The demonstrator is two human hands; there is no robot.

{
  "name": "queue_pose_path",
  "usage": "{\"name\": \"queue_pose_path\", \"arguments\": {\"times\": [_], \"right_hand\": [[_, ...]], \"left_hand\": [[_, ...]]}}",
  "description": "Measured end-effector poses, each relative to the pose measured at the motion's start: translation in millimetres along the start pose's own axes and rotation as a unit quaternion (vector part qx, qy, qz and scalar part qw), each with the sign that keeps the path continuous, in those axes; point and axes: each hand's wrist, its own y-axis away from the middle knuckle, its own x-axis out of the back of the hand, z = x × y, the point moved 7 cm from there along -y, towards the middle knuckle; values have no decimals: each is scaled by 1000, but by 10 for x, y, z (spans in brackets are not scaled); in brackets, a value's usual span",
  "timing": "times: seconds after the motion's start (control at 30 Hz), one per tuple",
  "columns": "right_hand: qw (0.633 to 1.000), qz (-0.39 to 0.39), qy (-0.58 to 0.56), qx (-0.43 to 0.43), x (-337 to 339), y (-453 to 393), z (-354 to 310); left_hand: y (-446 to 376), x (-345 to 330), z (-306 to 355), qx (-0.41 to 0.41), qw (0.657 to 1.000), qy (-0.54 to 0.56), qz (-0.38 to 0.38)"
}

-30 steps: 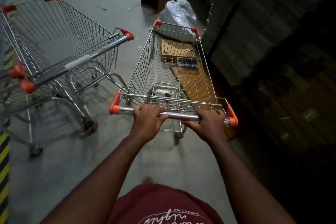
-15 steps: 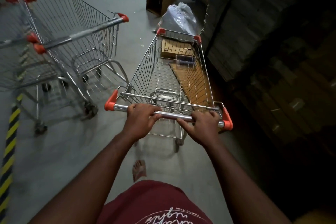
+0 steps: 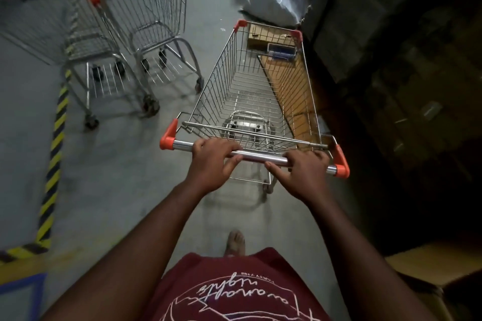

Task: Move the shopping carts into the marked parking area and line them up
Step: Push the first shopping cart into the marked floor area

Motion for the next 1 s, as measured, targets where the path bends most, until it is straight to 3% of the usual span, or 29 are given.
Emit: {"name": "queue_pose_path", "arguments": {"times": [0.17, 0.6, 0.87, 1.0], "right_hand": [[1000, -30, -5, 1, 35, 770, -80], [999, -22, -22, 41, 76, 3006, -354], [987, -19, -63, 150, 193, 4236, -251], [980, -23, -59, 191, 235, 4785, -85]], "left_hand": [[786, -7, 185, -1, 1000, -19, 0], [3110, 153, 759, 27, 999, -24, 13], [4483, 103, 1365, 67, 996, -43, 51], [5136, -5, 1809, 137, 985, -52, 92]]}}
